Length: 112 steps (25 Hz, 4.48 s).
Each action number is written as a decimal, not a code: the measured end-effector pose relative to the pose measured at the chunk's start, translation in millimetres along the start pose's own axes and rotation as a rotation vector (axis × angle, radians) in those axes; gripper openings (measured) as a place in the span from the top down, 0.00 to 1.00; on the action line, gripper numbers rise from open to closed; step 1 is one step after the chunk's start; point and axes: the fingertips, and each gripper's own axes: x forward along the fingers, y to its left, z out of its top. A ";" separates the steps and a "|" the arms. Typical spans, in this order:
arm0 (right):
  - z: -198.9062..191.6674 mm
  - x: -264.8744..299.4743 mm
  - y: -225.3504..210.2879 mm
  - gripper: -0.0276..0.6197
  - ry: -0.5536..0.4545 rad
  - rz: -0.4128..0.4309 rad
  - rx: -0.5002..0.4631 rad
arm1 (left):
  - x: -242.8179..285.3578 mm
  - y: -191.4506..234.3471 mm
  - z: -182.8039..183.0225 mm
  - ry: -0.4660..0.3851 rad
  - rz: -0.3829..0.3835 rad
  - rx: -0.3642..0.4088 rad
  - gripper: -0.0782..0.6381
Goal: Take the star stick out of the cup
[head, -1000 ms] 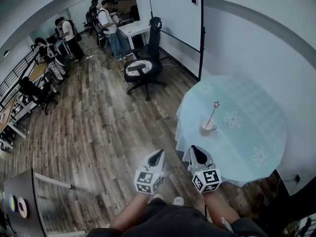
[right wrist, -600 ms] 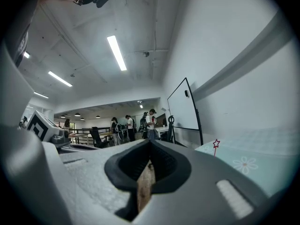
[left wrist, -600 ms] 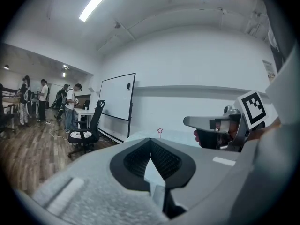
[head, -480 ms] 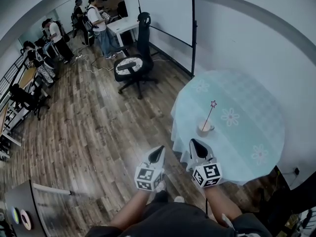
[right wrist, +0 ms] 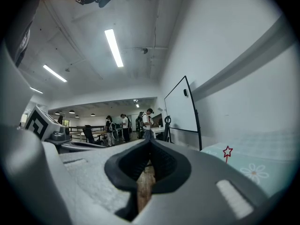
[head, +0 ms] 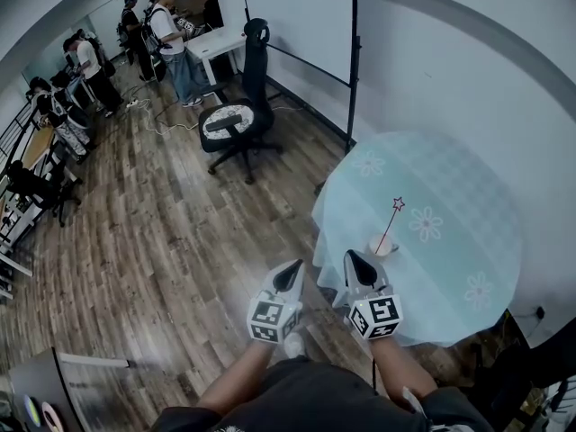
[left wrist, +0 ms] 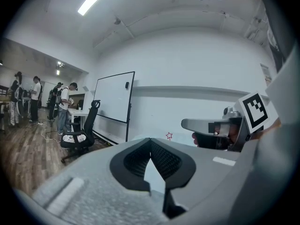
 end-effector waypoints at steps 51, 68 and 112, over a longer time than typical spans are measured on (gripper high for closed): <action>-51.7 76.8 -158.8 0.95 0.106 -0.333 0.015 | 217.1 17.4 -28.8 0.103 -0.308 0.044 0.88; -110.8 64.2 -228.5 0.95 0.238 -0.403 0.047 | 279.0 -32.4 -76.9 0.205 -0.388 0.041 0.88; -154.9 89.0 -290.4 0.89 0.375 -0.471 0.078 | 315.3 -34.0 -101.1 0.260 -0.361 0.002 0.88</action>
